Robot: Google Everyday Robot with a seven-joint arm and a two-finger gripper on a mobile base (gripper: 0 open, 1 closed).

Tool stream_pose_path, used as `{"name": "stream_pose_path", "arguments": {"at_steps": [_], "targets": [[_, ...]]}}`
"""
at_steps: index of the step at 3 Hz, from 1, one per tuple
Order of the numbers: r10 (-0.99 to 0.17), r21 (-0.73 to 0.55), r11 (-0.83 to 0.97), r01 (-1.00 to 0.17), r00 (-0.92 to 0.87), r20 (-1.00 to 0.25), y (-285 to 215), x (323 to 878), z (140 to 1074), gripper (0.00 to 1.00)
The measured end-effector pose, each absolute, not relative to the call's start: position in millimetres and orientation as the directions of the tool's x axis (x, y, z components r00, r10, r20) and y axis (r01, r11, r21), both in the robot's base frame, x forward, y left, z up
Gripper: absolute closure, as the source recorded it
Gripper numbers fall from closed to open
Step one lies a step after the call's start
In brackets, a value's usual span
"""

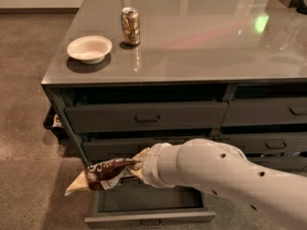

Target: Place brown chip bag into bottom drawer

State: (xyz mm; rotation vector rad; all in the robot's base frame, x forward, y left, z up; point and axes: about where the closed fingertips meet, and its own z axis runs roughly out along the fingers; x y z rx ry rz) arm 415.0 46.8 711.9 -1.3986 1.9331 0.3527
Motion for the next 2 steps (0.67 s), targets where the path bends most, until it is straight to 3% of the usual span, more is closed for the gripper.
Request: {"name": "stream_pose_path", "arguments": {"at_steps": [2], "targets": [[-0.709, -0.180, 0.410, -0.894, -0.188, -0.679, 42.7, 419.6, 709.0, 1.00]]}}
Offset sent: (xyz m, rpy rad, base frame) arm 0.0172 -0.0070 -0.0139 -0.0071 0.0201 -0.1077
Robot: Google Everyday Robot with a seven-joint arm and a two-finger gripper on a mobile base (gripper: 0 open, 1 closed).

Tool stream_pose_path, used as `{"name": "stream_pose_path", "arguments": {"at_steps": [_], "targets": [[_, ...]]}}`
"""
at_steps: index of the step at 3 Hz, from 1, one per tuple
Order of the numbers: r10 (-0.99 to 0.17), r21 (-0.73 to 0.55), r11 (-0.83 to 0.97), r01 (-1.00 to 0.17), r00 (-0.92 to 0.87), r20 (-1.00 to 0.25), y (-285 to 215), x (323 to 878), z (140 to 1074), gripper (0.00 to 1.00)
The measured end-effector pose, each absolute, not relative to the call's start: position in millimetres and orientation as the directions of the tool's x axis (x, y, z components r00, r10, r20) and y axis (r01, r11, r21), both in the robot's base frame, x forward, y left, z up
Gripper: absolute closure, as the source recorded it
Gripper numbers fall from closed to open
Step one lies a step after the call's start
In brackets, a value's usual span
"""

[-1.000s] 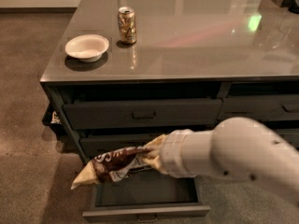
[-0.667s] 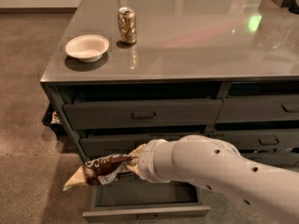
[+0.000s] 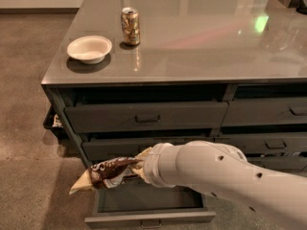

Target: Place brown chip bag into bottom drawer

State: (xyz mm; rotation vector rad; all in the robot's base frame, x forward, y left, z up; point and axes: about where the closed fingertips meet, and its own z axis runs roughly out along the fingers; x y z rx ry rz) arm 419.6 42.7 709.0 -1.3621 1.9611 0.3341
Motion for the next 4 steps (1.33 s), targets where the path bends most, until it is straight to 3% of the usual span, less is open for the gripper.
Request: {"name": "stream_pose_path", "arguments": {"at_steps": [2, 3, 4], "targets": [[-0.739, -0.221, 0.481, -0.848, -0.257, -0.623, 4.3, 467.3, 663.5, 1.00], [-0.734, -0.167, 0.512, -0.843, -0.328, -0.595, 7.6, 508.7, 622.8, 1.00], [-0.747, -0.087, 0.479, -0.874, -0.354, -0.563, 65.5, 544.1, 568.2, 1.00]]}}
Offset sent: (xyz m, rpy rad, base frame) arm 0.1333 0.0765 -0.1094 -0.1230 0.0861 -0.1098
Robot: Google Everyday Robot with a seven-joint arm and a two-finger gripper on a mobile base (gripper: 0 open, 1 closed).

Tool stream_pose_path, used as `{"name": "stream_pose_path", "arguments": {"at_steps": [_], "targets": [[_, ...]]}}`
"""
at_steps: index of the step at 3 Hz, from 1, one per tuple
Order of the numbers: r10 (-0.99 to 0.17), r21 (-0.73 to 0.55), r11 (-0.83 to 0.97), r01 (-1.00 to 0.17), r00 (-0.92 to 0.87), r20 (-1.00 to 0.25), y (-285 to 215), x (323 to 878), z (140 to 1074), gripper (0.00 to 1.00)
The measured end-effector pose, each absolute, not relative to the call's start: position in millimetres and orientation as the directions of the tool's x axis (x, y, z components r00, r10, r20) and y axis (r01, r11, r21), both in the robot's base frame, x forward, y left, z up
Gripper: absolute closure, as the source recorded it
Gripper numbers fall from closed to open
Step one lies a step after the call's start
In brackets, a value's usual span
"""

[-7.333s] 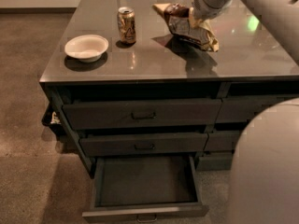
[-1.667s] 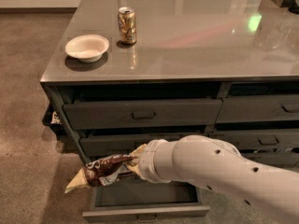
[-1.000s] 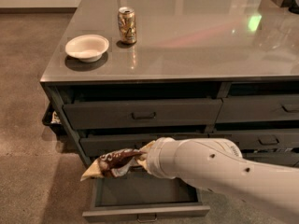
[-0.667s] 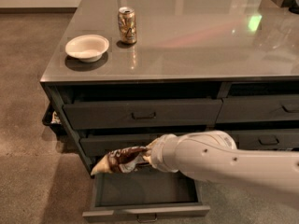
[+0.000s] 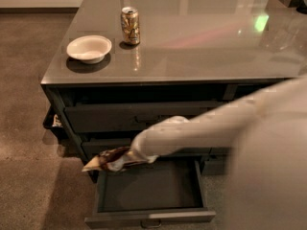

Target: Place brown chip bag into bottom drawer

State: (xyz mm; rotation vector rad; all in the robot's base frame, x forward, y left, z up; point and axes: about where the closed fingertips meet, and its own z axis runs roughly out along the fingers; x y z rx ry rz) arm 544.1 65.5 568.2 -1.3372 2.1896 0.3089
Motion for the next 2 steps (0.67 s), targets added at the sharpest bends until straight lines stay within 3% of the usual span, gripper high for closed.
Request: {"name": "stream_pose_path", "arguments": {"at_steps": [1, 2], "targets": [[-0.783, -0.023, 0.401, -0.916, -0.329, -0.527, 127.3, 555.8, 517.4, 1.00], [-0.806, 0.013, 0.359, -0.933, -0.317, -0.501, 148.8, 556.7, 479.0, 1.00]]}}
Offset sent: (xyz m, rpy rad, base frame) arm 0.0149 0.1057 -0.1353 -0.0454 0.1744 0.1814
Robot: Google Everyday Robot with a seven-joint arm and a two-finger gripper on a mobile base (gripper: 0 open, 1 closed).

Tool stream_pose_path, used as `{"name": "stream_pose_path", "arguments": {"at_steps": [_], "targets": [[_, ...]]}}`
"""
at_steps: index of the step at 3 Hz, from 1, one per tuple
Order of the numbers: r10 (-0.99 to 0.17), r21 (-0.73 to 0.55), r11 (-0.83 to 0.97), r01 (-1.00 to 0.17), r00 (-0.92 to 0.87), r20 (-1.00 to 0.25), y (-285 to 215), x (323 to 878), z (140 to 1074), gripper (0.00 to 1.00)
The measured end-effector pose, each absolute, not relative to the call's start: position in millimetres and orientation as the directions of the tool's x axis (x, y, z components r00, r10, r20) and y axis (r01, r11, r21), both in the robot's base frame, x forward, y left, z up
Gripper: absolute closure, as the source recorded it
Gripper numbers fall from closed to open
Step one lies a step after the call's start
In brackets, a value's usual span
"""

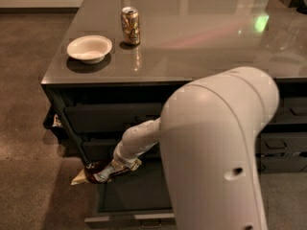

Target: Place brown chip bag into bottom drawer

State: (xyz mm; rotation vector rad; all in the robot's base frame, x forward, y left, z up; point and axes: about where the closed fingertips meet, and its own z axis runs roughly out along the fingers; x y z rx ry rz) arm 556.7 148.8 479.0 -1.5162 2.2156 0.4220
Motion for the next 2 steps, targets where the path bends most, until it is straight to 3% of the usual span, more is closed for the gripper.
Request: {"name": "stream_pose_path", "arguments": {"at_steps": [2], "targets": [[-0.821, 0.017, 0.339, -0.941, -0.304, -0.484, 169.9, 576.8, 424.9, 1.00]]}}
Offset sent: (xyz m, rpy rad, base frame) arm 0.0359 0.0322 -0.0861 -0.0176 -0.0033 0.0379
